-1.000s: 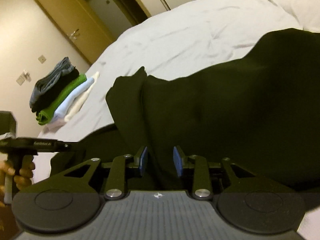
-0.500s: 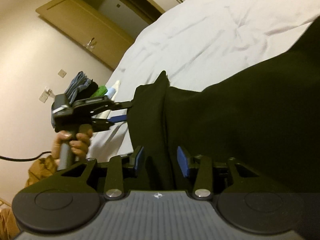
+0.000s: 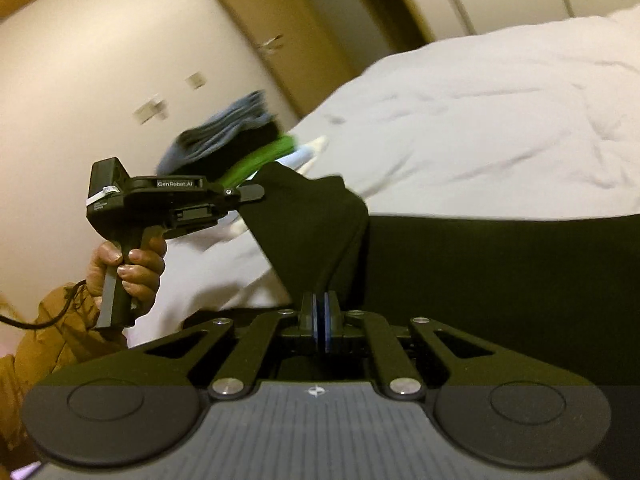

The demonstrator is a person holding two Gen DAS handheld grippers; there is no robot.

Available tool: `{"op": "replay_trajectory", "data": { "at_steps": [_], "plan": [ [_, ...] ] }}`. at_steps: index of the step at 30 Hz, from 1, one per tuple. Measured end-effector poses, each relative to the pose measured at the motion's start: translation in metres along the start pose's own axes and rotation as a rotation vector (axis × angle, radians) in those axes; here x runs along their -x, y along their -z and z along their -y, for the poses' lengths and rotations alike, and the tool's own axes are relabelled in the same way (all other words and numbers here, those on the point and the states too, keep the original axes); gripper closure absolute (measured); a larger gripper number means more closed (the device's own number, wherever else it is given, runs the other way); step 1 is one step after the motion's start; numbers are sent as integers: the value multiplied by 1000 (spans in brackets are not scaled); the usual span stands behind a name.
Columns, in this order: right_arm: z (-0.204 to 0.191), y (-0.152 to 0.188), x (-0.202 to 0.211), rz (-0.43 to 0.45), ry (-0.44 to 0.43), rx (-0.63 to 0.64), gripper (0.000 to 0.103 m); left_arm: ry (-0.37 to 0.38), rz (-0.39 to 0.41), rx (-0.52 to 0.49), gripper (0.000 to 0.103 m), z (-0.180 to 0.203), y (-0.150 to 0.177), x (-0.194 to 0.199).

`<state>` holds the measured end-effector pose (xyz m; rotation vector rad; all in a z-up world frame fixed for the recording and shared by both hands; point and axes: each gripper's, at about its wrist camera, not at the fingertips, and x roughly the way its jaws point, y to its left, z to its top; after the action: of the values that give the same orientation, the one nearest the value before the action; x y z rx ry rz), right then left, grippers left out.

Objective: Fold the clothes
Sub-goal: 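Open both grippers and release the pants on the bed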

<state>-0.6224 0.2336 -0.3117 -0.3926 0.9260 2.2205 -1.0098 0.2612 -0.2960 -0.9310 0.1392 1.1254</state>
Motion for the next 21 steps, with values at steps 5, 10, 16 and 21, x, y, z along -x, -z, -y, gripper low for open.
{"op": "replay_trajectory", "data": {
  "at_steps": [5, 10, 16, 21],
  "plan": [
    [-22, 35, -12, -186, 32, 49, 75, -231, -1, 81, 89, -28, 42, 42],
    [-22, 63, 7, -152, 68, -42, 67, -334, -10, -5, 84, -2, 66, 74],
    [3, 66, 43, -55, 144, -202, 59, -221, -95, -46, 64, 69, 48, 24],
    [24, 66, 73, -22, 362, -206, 59, -291, -168, -46, 57, 107, 25, -55]
  ]
}}
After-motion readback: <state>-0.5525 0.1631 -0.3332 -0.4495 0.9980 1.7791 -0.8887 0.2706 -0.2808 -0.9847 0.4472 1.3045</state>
